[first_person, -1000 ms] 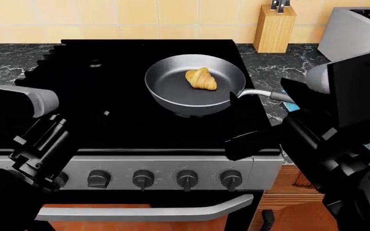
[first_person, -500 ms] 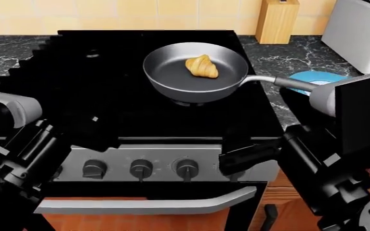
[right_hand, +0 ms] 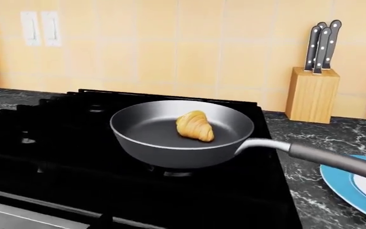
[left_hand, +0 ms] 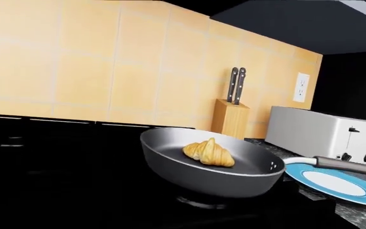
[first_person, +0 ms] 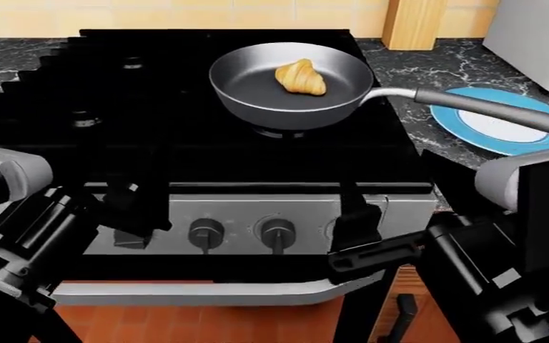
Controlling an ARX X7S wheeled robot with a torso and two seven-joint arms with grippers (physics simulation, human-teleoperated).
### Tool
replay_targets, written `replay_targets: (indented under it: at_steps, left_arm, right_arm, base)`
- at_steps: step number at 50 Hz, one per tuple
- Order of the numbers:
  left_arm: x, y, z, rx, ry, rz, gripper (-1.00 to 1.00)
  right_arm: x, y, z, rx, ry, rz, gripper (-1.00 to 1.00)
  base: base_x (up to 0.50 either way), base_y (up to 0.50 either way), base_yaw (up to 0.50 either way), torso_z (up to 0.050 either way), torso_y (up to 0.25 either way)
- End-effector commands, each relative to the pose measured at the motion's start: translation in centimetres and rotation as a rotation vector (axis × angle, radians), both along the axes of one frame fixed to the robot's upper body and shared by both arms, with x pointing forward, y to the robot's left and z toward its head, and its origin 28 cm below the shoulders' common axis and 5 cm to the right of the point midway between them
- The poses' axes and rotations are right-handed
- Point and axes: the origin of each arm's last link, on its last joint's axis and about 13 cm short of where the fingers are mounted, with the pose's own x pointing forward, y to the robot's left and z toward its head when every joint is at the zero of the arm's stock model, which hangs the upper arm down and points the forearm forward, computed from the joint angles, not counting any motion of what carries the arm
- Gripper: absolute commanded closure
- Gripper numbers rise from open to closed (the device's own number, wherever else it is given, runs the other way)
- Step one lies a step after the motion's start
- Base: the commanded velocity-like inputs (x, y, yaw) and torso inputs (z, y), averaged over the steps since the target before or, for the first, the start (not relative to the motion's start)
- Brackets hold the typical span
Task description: Pick the croissant and place it on the pan. Then turn on the stove to warm the croissant.
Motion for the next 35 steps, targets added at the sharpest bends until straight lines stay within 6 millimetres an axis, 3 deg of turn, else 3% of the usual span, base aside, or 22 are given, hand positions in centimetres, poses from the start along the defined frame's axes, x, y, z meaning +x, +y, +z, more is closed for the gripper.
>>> replay_targets:
  at_steps: [1, 35]
  left_arm:
    - [-0.3, 0.4, -0.3, 0.012, 0.011, 0.003, -1.0]
    - [-0.2, 0.3, -0.3, 0.017, -0.002, 0.0, -1.0]
  right_arm:
    - [-0.5, -0.1, -0.7, 0.023, 0.011, 0.012, -1.0]
    - [-0.2, -0.5, -2.3, 0.093, 0.028, -0.011, -1.0]
  base:
    - [0.0, 0.0, 0.0, -0.05, 0.0]
    - [0.0, 0.0, 0.0, -0.05, 0.0]
